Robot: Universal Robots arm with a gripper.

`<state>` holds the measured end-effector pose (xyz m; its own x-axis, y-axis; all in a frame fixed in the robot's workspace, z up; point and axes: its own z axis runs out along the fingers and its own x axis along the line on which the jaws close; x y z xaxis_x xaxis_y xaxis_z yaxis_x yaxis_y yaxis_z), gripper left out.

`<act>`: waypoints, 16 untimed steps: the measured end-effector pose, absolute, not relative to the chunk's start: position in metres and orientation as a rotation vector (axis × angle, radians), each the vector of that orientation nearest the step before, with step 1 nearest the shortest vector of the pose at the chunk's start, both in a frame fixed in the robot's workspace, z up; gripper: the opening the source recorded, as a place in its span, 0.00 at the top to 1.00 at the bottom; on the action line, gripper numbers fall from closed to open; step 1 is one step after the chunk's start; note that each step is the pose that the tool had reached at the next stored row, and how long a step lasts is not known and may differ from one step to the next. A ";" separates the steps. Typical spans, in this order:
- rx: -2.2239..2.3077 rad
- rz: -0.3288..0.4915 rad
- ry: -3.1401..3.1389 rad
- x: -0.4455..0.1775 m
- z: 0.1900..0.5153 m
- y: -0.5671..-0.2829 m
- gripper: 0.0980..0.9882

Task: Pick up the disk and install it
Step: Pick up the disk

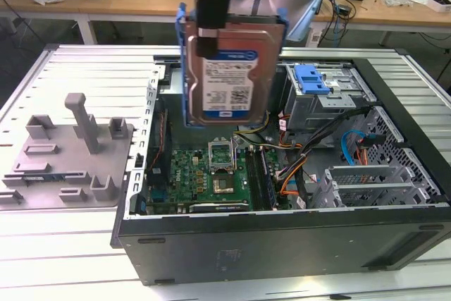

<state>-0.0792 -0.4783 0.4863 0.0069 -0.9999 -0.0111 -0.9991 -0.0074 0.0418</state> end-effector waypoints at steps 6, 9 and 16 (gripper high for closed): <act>2.213 -0.060 -2.197 -0.043 0.486 -0.496 0.70; 2.213 -0.061 -2.196 -0.032 0.486 -0.502 0.70; 2.212 -0.062 -2.196 -0.012 0.486 -0.512 0.70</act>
